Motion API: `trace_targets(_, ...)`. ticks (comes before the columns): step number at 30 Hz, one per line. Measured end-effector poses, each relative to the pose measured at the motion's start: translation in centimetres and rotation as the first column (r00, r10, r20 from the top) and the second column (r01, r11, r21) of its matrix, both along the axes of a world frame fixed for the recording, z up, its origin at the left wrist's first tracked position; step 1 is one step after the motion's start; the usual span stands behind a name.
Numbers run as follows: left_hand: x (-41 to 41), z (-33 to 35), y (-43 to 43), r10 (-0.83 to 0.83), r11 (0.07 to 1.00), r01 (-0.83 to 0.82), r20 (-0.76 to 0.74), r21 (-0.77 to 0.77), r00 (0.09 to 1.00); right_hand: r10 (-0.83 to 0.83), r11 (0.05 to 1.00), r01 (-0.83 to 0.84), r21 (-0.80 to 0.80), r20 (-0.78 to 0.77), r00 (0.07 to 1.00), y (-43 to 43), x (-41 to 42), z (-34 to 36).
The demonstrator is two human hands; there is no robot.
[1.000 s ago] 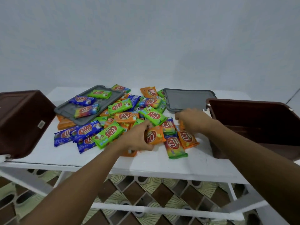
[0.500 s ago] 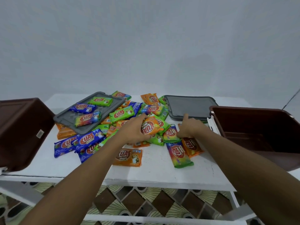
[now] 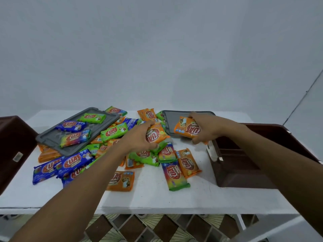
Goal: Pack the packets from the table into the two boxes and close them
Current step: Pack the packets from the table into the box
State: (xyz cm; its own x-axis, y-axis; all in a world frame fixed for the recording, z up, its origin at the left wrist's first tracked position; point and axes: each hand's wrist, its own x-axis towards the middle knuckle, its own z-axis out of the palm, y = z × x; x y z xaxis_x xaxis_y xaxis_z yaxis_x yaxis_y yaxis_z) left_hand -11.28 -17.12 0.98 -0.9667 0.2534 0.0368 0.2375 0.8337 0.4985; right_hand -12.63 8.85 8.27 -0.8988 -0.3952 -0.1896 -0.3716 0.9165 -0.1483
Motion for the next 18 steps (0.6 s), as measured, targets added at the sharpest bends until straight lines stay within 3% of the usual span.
trace_targets(5, -1.1, 2.8, 6.0, -0.074, 0.997, 0.073, -0.048, -0.016, 0.996, -0.055, 0.993, 0.045, -0.111, -0.084, 0.995, 7.8, -0.4, 0.7)
trace_targets(11, -3.1, 5.5, 15.8, -0.271, 0.951, 0.238, -0.162, -0.195, 0.949, 0.012, 0.994, 0.001, 0.112, -0.117, 0.993, 18.5, -1.0, 0.8)
trace_targets(15, -3.6, 5.9, 23.1, -0.386, 0.897, 0.326, -0.172, -0.297, 0.906, 0.000, 0.974, 0.009, 0.225, -0.039, 0.999, 23.0, -1.9, -1.8)
trace_targets(18, -3.9, 4.5, 27.0, -0.422, 0.852, 0.360, -0.091, -0.379, 0.902, 0.063, 0.938, -0.063, 0.341, 0.011, 0.998, 24.5, -2.4, -3.8)
